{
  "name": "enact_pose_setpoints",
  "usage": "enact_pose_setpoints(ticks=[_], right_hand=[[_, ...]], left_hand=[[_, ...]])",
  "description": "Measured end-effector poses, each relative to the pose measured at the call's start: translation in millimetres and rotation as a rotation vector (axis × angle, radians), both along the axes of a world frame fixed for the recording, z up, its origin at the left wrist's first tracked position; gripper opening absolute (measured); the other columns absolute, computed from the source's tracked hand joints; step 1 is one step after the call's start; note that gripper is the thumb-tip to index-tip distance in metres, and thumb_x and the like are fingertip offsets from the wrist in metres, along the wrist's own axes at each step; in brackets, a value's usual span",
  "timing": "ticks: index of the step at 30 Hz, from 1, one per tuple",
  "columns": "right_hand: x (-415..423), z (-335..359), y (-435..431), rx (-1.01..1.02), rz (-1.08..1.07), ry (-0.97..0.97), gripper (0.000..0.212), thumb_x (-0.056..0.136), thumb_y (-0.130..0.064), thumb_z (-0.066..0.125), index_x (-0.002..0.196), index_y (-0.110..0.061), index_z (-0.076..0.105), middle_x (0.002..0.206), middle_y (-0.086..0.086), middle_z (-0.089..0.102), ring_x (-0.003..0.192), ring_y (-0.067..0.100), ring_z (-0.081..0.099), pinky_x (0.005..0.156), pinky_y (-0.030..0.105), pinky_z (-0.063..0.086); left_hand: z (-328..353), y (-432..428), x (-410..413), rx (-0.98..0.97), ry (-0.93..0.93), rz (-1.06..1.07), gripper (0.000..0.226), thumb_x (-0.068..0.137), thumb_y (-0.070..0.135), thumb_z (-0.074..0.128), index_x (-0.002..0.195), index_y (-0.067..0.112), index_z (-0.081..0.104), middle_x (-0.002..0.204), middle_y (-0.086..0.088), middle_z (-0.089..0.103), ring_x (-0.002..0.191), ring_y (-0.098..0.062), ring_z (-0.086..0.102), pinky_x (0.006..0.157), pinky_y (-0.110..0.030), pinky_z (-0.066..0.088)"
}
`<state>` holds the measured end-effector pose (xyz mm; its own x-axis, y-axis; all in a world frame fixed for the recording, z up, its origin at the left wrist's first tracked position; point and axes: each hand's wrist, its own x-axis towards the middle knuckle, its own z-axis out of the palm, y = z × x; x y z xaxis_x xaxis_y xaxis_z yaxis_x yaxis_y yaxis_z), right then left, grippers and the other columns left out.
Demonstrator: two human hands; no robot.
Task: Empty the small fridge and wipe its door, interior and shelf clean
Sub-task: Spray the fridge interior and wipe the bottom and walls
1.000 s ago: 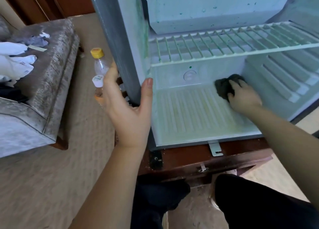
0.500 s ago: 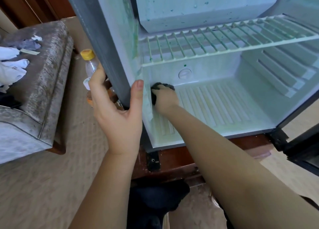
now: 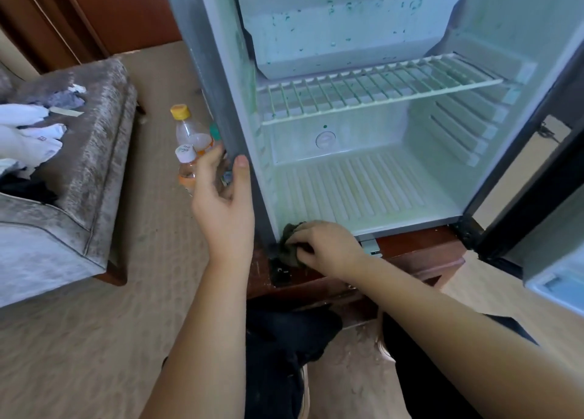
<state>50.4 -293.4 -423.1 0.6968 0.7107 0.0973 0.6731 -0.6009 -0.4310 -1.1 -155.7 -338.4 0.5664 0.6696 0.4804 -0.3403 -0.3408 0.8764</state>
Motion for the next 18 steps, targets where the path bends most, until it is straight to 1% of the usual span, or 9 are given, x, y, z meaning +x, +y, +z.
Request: enact_pose_setpoints(ticks=[1, 3, 5, 7, 9, 11, 13, 15, 18], right_hand=[[6.6, 7.2, -1.9, 0.052, -0.068, 0.106, 0.029, 0.089, -0.021, 0.058, 0.116, -0.02, 0.069, 0.111, 0.001, 0.069, 0.101, 0.022, 0.062, 0.085, 0.036, 0.052], [31.4, 17.3, -1.9, 0.247, -0.249, 0.237, 0.025, 0.089, -0.018, 0.059, 0.11, -0.016, 0.071, 0.099, 0.004, 0.072, 0.091, 0.022, 0.066, 0.078, 0.034, 0.054], [61.9, 19.2, 4.4, 0.346, -0.387, 0.193, 0.024, 0.09, -0.017, 0.056, 0.108, -0.015, 0.071, 0.095, 0.005, 0.073, 0.087, 0.022, 0.066, 0.074, 0.034, 0.054], [89.1, 16.2, 17.0, 0.314, -0.444, 0.127, 0.025, 0.09, -0.015, 0.052, 0.106, -0.015, 0.07, 0.094, 0.004, 0.072, 0.086, 0.022, 0.065, 0.068, 0.032, 0.052], [113.7, 5.9, 34.7, 0.254, -0.51, 0.075, 0.025, 0.091, -0.013, 0.048, 0.104, -0.013, 0.069, 0.095, 0.007, 0.068, 0.086, 0.025, 0.063, 0.061, 0.028, 0.042], [132.2, -7.3, 56.4, 0.163, -0.596, 0.026, 0.024, 0.092, -0.013, 0.047, 0.106, -0.01, 0.066, 0.107, 0.011, 0.062, 0.099, 0.028, 0.058, 0.068, 0.027, 0.036], [143.0, -18.6, 80.8, 0.07, -0.658, 0.001, 0.023, 0.091, -0.016, 0.052, 0.11, -0.01, 0.063, 0.123, 0.014, 0.053, 0.113, 0.03, 0.048, 0.086, 0.031, 0.038], [146.1, -28.9, 103.5, 0.054, -0.629, -0.021, 0.026, 0.088, -0.012, 0.053, 0.112, -0.01, 0.064, 0.13, 0.013, 0.048, 0.118, 0.03, 0.044, 0.1, 0.034, 0.034], [152.9, -36.5, 114.0, 0.124, -0.472, -0.046, 0.035, 0.084, -0.009, 0.054, 0.117, -0.012, 0.066, 0.13, 0.01, 0.052, 0.119, 0.029, 0.046, 0.101, 0.032, 0.035]], left_hand=[[-2.3, 2.0, -1.4, -0.007, 0.021, 0.005, 0.028, 0.094, 0.019, 0.061, 0.118, 0.007, 0.061, 0.116, -0.001, 0.066, 0.111, -0.01, 0.062, 0.084, -0.013, 0.048], [-6.2, 6.2, -2.8, 0.014, 0.08, 0.014, 0.025, 0.093, 0.023, 0.062, 0.115, 0.01, 0.063, 0.111, 0.002, 0.068, 0.105, -0.008, 0.064, 0.079, -0.011, 0.048], [-8.8, 11.2, -2.0, 0.021, 0.137, 0.009, 0.026, 0.093, 0.028, 0.063, 0.115, 0.012, 0.063, 0.113, -0.001, 0.068, 0.099, -0.001, 0.063, 0.076, -0.008, 0.046], [-8.6, 14.3, -1.2, 0.04, 0.165, -0.004, 0.03, 0.093, 0.033, 0.062, 0.115, 0.013, 0.063, 0.113, -0.001, 0.067, 0.095, 0.007, 0.061, 0.075, -0.005, 0.043], [-8.1, 16.8, 0.1, 0.072, 0.164, -0.034, 0.034, 0.09, 0.04, 0.06, 0.113, 0.016, 0.062, 0.107, 0.007, 0.066, 0.094, 0.009, 0.059, 0.074, -0.004, 0.042], [-8.1, 20.4, 1.5, 0.074, 0.16, -0.071, 0.028, 0.088, 0.037, 0.058, 0.111, 0.021, 0.059, 0.099, 0.017, 0.064, 0.091, 0.011, 0.059, 0.074, -0.005, 0.043], [-10.4, 25.0, 3.1, 0.054, 0.146, -0.12, 0.028, 0.088, 0.036, 0.059, 0.111, 0.02, 0.059, 0.094, 0.02, 0.065, 0.09, 0.01, 0.061, 0.076, -0.007, 0.044], [-12.7, 29.2, 4.8, 0.068, 0.132, -0.153, 0.032, 0.085, 0.041, 0.061, 0.109, 0.019, 0.059, 0.089, 0.025, 0.066, 0.088, 0.009, 0.061, 0.076, -0.007, 0.044], [-14.4, 35.0, 9.1, 0.09, 0.133, -0.156, 0.038, 0.081, 0.048, 0.057, 0.105, 0.018, 0.059, 0.084, 0.019, 0.064, 0.083, 0.003, 0.06, 0.072, -0.013, 0.047]])
